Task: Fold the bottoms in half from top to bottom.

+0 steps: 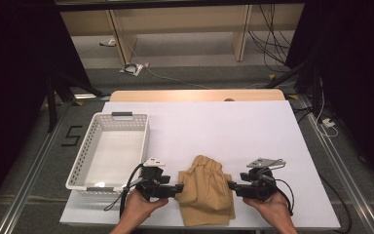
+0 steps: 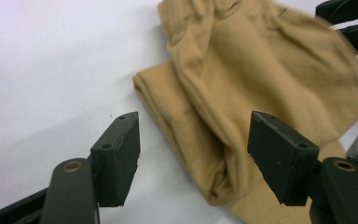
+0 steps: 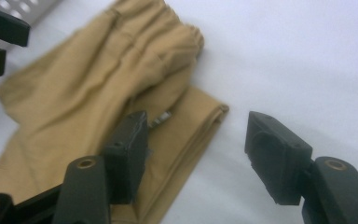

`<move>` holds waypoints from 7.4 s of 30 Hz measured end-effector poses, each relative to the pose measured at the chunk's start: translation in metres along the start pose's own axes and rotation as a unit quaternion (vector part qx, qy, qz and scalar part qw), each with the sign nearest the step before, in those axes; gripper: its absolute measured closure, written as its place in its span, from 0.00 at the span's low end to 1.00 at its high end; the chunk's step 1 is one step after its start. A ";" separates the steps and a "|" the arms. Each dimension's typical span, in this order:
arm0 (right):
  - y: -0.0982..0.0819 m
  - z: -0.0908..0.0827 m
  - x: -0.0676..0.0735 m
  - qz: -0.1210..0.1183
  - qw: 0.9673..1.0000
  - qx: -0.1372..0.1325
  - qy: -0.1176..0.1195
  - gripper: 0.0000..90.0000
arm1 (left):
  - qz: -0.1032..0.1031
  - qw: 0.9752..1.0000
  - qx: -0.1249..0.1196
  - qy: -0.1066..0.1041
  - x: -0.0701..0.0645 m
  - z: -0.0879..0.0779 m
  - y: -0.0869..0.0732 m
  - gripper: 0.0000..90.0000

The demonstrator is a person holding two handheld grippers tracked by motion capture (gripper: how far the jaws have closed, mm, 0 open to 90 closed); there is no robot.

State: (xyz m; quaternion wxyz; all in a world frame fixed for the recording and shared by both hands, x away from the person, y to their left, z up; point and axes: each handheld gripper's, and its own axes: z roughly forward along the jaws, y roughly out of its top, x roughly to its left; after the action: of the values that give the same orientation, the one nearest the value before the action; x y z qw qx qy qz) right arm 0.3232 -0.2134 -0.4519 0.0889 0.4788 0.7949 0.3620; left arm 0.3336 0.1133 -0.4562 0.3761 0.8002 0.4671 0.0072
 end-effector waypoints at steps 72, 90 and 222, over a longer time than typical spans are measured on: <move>0.038 0.062 -0.030 0.021 0.999 0.037 -0.006 0.96 | -0.026 1.000 -0.012 0.000 0.032 0.058 0.039 0.99; 0.057 0.078 -0.040 0.024 0.999 0.032 -0.021 0.95 | -0.038 0.999 -0.021 0.018 0.043 0.065 0.056 0.98; -0.024 -0.008 0.049 -0.056 0.992 0.008 0.111 0.93 | 0.076 0.992 -0.014 -0.099 -0.009 -0.010 -0.005 0.92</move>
State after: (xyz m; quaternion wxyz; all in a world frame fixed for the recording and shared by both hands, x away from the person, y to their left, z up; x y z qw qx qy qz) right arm 0.2771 -0.1839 -0.4522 0.0167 0.3907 0.8284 0.4012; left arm 0.3213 0.1140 -0.4488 0.4299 0.8251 0.3648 -0.0369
